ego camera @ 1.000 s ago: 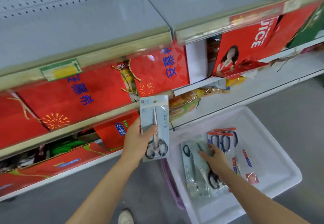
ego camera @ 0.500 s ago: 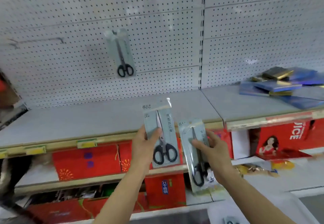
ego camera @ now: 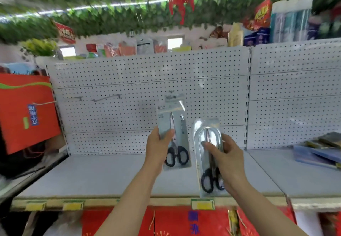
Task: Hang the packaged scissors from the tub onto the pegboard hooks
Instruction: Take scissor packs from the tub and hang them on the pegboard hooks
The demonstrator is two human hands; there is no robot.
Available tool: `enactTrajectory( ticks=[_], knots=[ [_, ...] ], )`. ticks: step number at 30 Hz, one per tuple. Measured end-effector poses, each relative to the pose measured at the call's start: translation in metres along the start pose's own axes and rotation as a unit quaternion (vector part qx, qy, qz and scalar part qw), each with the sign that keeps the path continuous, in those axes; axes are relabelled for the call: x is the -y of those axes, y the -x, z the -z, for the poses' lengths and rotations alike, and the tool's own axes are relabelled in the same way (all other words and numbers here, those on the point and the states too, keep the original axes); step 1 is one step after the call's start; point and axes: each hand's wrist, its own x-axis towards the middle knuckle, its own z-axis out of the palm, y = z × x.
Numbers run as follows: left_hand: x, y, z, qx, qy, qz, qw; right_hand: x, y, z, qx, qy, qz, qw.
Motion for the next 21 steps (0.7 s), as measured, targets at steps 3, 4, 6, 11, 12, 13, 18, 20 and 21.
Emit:
enactTrajectory(
  ticks=[3, 4, 6, 11, 12, 13, 18, 20, 21],
  knots=[
    [0.001, -0.027, -0.002, 0.024, -0.030, -0.013, 0.999, 0.000, -0.007, -0.011, -0.002, 0.002, 0.017, 1.000],
    [0.002, -0.035, -0.004, 0.024, -0.032, -0.014, 0.999, -0.002, -0.009, -0.013, -0.006, 0.003, 0.022, 1.000],
    [0.007, -0.050, -0.009, 0.020, -0.032, -0.013, 0.999, -0.003, -0.015, -0.017, -0.013, 0.001, 0.024, 1.000],
    [0.019, -0.090, -0.020, 0.025, -0.027, -0.013, 0.999, -0.006, -0.027, -0.025, -0.026, 0.001, 0.040, 0.999],
    [0.020, -0.097, -0.023, 0.027, -0.024, -0.015, 0.999, -0.009, -0.030, -0.026, -0.027, 0.005, 0.040, 0.999],
    [0.022, -0.104, -0.025, 0.025, -0.021, -0.013, 0.999, -0.011, -0.032, -0.028, -0.032, 0.010, 0.038, 0.999],
    [0.033, -0.131, -0.033, 0.025, -0.013, 0.005, 1.000, -0.018, -0.044, -0.035, -0.047, 0.019, 0.032, 0.998],
    [0.040, -0.139, -0.034, 0.022, -0.007, 0.005, 1.000, -0.019, -0.047, -0.039, -0.048, 0.016, 0.031, 0.998],
    [0.043, -0.143, -0.035, 0.021, -0.007, 0.004, 1.000, -0.019, -0.048, -0.041, -0.048, 0.014, 0.033, 0.998]
  ],
)
